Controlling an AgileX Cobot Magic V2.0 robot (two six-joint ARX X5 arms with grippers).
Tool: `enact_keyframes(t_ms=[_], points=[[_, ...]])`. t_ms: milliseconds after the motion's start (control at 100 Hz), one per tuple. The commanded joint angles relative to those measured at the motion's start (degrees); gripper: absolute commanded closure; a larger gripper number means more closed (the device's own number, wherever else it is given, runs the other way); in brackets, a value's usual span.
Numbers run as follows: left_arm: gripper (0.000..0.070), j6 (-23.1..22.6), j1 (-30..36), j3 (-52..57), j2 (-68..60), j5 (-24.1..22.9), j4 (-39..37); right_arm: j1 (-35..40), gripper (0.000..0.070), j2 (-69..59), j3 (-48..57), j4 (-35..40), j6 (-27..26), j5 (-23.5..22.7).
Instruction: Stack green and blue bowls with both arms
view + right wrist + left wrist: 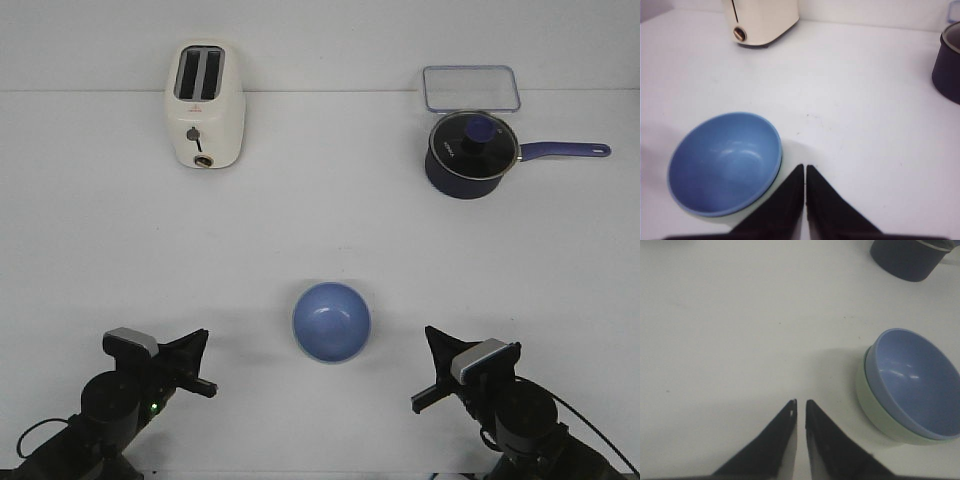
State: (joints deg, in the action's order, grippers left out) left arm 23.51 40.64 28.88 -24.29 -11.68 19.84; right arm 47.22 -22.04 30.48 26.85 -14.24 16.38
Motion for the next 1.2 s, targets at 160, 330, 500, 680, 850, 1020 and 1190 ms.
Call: enact_keyframes(t_ms=[160, 330, 500, 680, 850, 1020, 1190], points=[[0.0685, -0.5, 0.3, 0.4, 0.9, -0.1, -0.7, 0.5, 0.0693, 0.0, 0.3, -0.7, -0.9, 0.2], [0.0685, -0.5, 0.3, 0.4, 1.3, -0.1, -0.7, 0.5, 0.0693, 0.0, 0.3, -0.7, -0.9, 0.2], [0.0685, -14.8, -5.2, -0.6, 3.8, -1.4, -2.6, 0.5, 0.0693, 0.0, 0.3, -0.7, -0.9, 0.2], [0.0685, -28.7, -23.6, -10.3, 9.5, 10.7, -16.0, 0.5, 0.0693, 0.0, 0.3, -0.7, -0.9, 0.2], [0.0685, -28.1, -35.6, -21.1, 17.4, 12.6, -22.0, 0.5, 0.0693, 0.0, 0.3, -0.7, -0.9, 0.2], [0.0685, -28.0, -38.4, -25.8, 22.8, 13.2, -21.6, 0.5, 0.0693, 0.0, 0.3, -0.7, -0.9, 0.2], [0.0685, -27.9, -38.4, -28.1, 24.1, 13.2, -20.7, 0.5, 0.0693, 0.0, 0.3, -0.6, -0.9, 0.2]])
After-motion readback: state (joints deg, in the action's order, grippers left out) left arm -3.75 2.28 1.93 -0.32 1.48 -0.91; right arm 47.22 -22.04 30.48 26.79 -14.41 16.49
